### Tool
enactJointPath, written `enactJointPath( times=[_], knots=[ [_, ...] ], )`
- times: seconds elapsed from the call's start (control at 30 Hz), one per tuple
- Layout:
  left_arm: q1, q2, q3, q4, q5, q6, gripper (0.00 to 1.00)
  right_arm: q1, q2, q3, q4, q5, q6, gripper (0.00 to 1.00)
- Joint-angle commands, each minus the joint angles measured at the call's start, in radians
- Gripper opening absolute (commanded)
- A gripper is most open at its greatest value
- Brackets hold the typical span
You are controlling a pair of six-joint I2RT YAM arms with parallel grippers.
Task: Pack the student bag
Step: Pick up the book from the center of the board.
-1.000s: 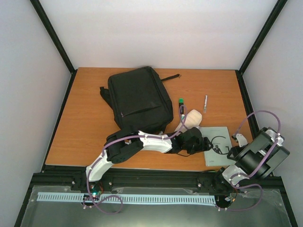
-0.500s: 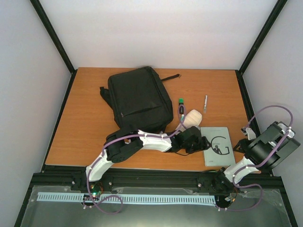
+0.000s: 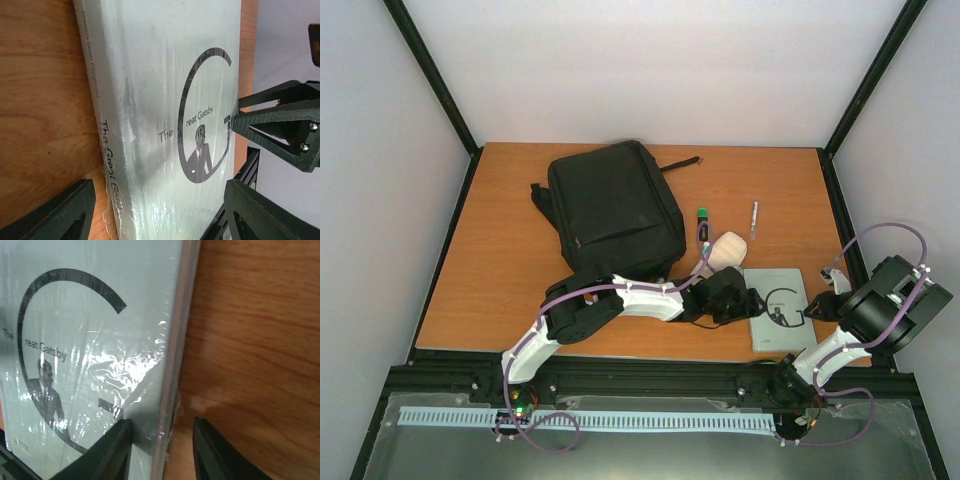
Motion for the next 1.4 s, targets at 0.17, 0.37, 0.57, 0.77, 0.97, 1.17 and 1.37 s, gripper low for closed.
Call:
enactJointPath(
  times=[0.17, 0.37, 0.57, 0.77, 0.97, 1.17, 1.37],
  knots=[
    [0.014, 0.042, 0.038, -0.075, -0.020, 0.022, 0.81, 0.023, 0.076, -0.053, 0.176, 0.044, 0.068, 0.19],
    [0.025, 0.103, 0.065, 0.002, 0.040, -0.014, 0.82, 0.023, 0.094, -0.107, 0.240, 0.112, 0.078, 0.14],
    [0.026, 0.149, 0.073, 0.276, 0.133, -0.036, 0.81, 0.023, 0.113, -0.141, 0.267, 0.137, 0.074, 0.13],
    [0.019, 0.069, 0.002, 0.543, 0.148, 0.015, 0.76, 0.023, 0.109, -0.155, 0.259, 0.123, 0.071, 0.14],
    [0.018, 0.015, -0.024, 0.524, 0.116, 0.012, 0.54, 0.023, 0.095, -0.145, 0.241, 0.107, 0.071, 0.14],
    [0.016, 0.022, -0.023, 0.517, 0.123, -0.007, 0.33, 0.023, 0.077, -0.144, 0.227, 0.094, 0.067, 0.15],
    [0.016, -0.004, -0.033, 0.514, 0.116, 0.022, 0.12, 0.021, 0.050, -0.136, 0.206, 0.076, 0.064, 0.16]
  ],
)
